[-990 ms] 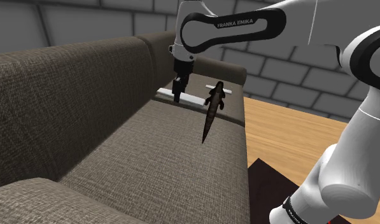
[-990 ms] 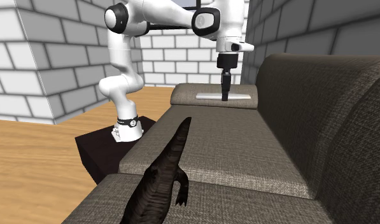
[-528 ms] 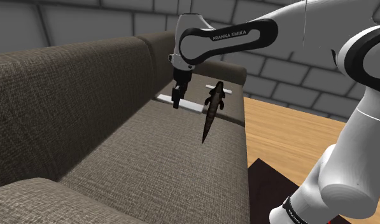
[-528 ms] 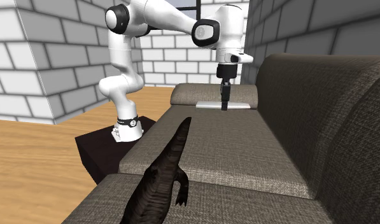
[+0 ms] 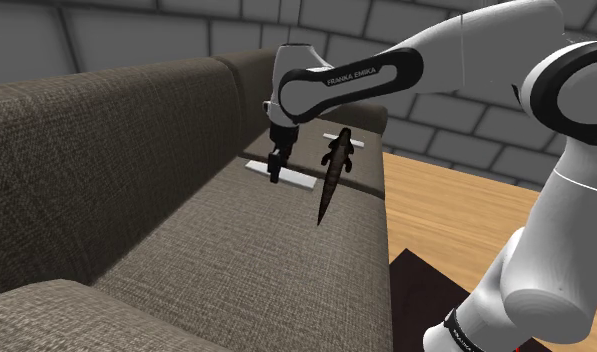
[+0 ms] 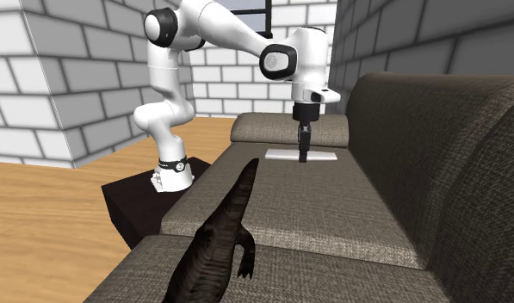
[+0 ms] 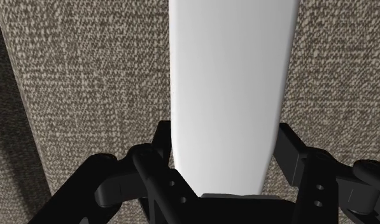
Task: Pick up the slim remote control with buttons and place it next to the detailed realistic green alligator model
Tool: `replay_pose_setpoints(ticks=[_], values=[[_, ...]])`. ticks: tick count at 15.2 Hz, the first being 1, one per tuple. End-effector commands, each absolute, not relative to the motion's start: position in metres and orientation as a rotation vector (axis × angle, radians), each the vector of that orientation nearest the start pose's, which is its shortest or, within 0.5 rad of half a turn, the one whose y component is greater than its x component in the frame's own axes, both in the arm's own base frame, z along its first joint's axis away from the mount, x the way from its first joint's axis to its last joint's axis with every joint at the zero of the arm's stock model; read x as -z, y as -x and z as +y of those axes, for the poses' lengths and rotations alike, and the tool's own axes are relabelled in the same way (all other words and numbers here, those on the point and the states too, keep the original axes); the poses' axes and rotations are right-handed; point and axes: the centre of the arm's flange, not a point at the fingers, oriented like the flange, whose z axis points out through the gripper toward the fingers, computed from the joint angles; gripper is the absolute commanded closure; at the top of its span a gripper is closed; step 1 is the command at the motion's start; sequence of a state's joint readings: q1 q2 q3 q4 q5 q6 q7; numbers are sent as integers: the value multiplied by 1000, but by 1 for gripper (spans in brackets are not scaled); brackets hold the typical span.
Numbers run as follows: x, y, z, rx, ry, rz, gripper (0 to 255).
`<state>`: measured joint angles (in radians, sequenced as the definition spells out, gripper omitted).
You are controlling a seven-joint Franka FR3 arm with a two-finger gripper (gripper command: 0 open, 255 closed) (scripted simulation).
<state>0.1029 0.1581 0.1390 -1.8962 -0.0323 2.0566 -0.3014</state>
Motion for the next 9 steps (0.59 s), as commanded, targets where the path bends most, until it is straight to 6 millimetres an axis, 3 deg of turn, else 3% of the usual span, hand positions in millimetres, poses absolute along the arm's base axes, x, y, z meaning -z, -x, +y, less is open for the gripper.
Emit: replay_pose_setpoints(ticks=[1, 9], values=[[-409, -581, 139, 7, 3027, -865, 255], [-367, -581, 139, 7, 3027, -865, 255]])
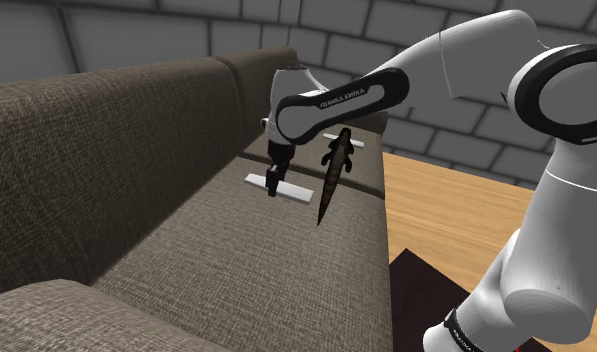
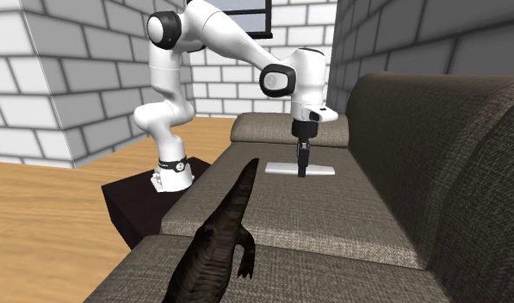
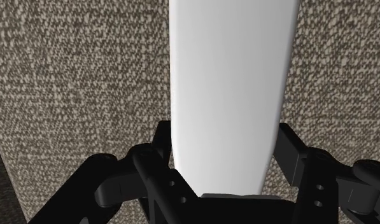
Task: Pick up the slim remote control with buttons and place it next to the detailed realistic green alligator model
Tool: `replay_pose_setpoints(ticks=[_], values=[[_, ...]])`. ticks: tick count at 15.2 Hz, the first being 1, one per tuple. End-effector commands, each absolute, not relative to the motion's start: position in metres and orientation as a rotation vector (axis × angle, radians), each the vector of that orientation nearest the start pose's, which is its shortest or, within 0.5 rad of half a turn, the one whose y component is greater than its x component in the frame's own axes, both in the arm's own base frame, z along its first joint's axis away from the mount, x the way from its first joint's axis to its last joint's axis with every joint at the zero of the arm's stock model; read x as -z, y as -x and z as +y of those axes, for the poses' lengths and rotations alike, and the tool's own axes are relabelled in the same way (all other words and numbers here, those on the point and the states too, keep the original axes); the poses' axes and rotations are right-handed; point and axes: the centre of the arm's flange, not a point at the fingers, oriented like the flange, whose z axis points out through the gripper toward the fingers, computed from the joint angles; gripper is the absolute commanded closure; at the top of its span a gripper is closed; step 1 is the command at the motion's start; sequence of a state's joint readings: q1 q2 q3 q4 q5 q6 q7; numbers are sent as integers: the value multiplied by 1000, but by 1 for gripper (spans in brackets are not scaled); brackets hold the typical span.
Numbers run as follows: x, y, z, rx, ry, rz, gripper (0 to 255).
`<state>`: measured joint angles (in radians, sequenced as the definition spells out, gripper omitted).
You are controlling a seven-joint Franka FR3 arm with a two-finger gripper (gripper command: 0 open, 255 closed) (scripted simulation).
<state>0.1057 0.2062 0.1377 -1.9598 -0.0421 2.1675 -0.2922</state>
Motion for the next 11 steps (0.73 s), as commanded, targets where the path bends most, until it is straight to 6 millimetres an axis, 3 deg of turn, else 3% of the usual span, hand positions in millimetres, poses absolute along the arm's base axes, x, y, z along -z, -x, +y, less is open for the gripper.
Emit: replay_pose_setpoints(ticks=[1, 4, 11], values=[[-362, -581, 139, 7, 3027, -865, 255], [-343, -581, 139, 7, 3027, -865, 255], [-343, -581, 139, 7, 3027, -865, 255]])
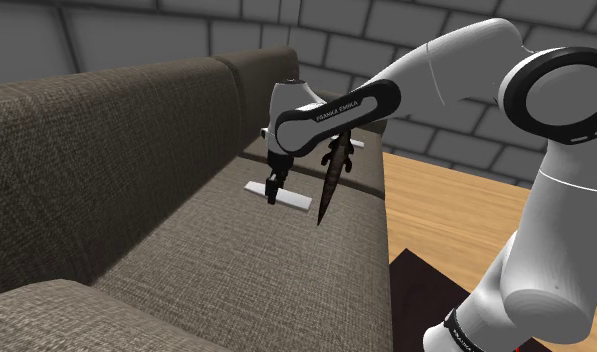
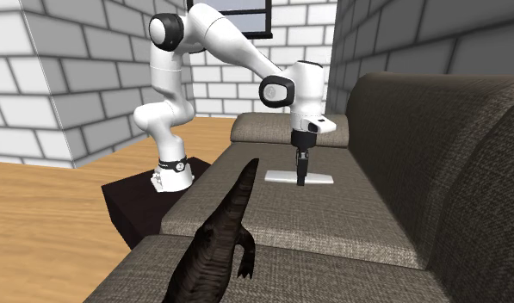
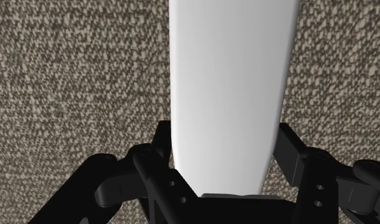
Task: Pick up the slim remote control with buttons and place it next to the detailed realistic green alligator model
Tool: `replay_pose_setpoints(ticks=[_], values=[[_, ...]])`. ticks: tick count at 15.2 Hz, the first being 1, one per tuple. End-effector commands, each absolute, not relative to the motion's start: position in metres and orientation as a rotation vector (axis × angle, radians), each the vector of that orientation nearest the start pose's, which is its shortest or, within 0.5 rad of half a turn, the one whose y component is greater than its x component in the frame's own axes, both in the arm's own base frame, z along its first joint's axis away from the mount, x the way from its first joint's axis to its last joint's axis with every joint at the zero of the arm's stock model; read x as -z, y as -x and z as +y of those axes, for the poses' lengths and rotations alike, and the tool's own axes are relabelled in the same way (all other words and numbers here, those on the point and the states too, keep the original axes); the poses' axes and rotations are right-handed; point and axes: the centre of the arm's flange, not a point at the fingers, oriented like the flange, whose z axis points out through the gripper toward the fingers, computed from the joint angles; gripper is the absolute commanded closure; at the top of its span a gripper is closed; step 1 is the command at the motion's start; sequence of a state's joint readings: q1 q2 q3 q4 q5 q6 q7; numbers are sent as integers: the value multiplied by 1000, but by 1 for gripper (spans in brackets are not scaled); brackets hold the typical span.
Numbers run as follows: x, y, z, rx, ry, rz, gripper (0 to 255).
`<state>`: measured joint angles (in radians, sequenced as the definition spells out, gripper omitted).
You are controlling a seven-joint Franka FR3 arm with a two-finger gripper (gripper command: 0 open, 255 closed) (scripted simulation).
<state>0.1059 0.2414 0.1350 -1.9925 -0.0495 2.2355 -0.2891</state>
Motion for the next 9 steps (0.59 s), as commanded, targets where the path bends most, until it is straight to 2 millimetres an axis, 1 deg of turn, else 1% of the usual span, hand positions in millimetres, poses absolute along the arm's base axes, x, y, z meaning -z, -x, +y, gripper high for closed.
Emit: replay_pose_setpoints(ticks=[1, 2, 7, 9], values=[[-343, -581, 139, 7, 3027, -865, 255], [-343, -581, 139, 7, 3027, -865, 0], [-343, -581, 138, 7, 3027, -865, 0], [-370, -581, 139, 7, 3027, -865, 0]])
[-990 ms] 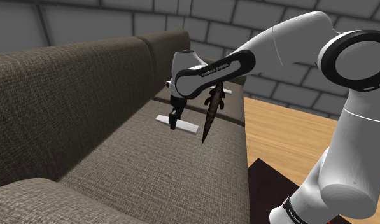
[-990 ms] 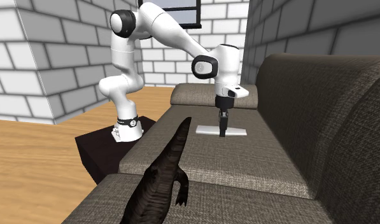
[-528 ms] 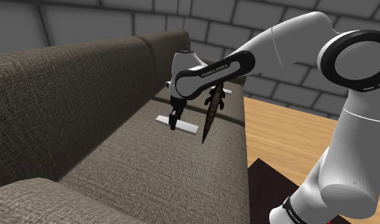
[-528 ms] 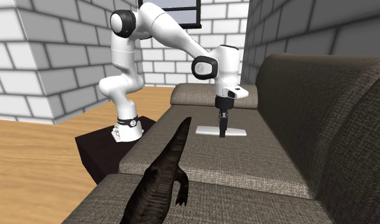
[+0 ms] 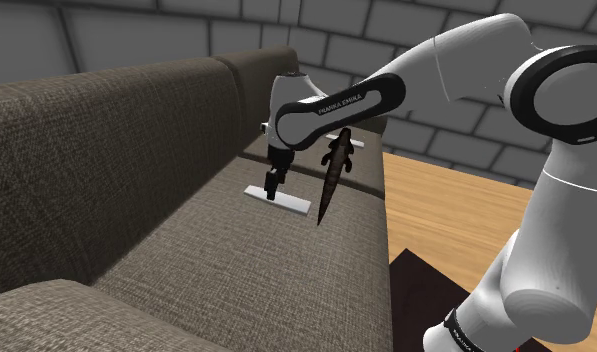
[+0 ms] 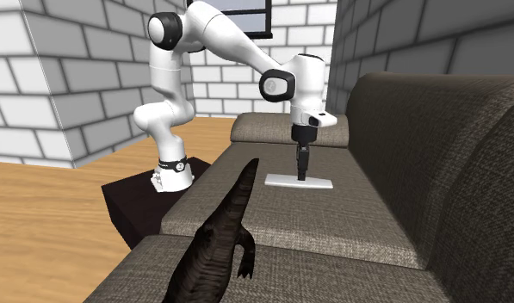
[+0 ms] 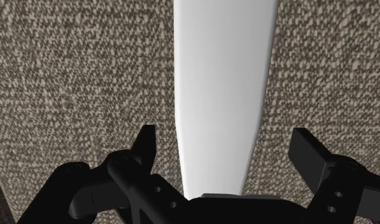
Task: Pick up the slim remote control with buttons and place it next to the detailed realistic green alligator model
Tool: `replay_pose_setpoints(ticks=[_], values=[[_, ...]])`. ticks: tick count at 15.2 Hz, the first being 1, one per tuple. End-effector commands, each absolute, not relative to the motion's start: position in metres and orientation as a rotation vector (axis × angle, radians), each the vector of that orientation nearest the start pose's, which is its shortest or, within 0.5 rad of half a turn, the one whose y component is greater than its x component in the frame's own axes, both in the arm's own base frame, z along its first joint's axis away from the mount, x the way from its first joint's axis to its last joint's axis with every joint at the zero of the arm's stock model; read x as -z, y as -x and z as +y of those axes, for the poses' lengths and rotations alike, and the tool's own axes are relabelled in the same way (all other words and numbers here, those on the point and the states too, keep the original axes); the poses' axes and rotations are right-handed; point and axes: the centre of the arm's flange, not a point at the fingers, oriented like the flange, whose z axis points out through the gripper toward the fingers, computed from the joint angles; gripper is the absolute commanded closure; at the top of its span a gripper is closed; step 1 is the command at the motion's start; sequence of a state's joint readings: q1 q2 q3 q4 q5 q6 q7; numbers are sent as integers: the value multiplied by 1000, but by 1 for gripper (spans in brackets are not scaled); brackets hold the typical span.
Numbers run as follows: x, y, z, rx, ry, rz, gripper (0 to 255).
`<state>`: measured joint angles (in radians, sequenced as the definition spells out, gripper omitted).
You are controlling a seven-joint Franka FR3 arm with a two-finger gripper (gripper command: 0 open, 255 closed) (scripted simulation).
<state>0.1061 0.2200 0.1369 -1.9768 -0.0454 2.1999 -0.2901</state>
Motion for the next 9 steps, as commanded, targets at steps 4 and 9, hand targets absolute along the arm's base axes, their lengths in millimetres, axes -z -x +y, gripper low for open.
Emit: replay_pose_setpoints(ticks=[4, 9], values=[[-393, -581, 139, 7, 3027, -865, 0], [-393, -581, 139, 7, 3027, -865, 0]])
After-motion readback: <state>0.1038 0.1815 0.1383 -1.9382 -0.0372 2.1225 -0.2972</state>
